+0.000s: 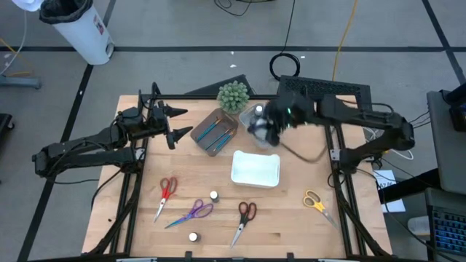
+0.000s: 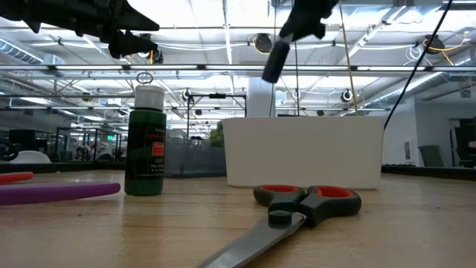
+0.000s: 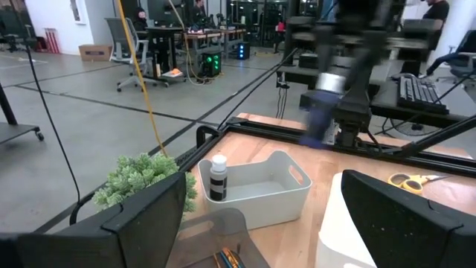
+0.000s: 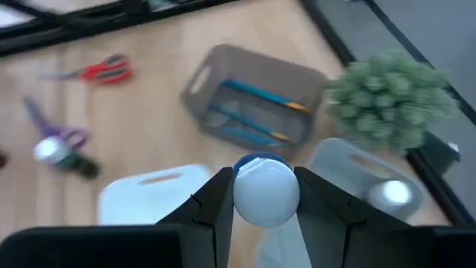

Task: Pick & Place Paint Supplies
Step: Put the blue paint bottle into the gray bin

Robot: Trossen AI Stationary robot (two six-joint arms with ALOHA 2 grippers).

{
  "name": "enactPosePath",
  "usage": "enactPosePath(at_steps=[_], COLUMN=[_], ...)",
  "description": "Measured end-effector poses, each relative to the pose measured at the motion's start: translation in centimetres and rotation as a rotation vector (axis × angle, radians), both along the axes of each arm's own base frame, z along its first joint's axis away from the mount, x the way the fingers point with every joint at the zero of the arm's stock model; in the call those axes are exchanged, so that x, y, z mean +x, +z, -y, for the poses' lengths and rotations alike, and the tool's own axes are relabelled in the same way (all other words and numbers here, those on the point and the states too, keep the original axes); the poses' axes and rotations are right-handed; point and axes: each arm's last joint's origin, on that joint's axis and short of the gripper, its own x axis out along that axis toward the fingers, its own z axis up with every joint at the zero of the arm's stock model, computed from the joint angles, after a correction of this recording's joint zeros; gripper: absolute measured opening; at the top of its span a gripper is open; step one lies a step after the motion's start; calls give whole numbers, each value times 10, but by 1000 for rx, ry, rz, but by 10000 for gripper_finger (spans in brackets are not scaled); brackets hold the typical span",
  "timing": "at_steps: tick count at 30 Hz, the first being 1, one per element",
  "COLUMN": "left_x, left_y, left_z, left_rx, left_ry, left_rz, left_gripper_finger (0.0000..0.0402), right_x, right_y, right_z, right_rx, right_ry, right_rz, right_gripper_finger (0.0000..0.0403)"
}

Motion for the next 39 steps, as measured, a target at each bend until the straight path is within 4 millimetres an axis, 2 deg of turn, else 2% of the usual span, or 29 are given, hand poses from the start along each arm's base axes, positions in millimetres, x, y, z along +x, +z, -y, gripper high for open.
enactPosePath(at_steps=[7, 15, 21, 33, 39], left_x=[0, 0, 0, 0, 0], left_y=[0, 0, 0, 0, 0], left_z=[0, 0, 0, 0, 0], left_rx=[0, 0, 0, 0, 0], left_ry=[0, 1, 0, 0, 1], left_rz=[0, 0, 0, 0, 0], left_gripper_finger=[361, 361, 361, 361, 361], right_x=[10, 28, 43, 68, 72], right_y=[-24, -62, -90, -144, -147], right_z=[62, 103, 116, 129, 129], right_rx=[59, 75, 101, 115, 108], right_ry=[-76, -99, -78, -46, -40], right_rz=[-47, -130, -183, -281, -274], right_gripper_finger=[107, 107, 107, 107, 119])
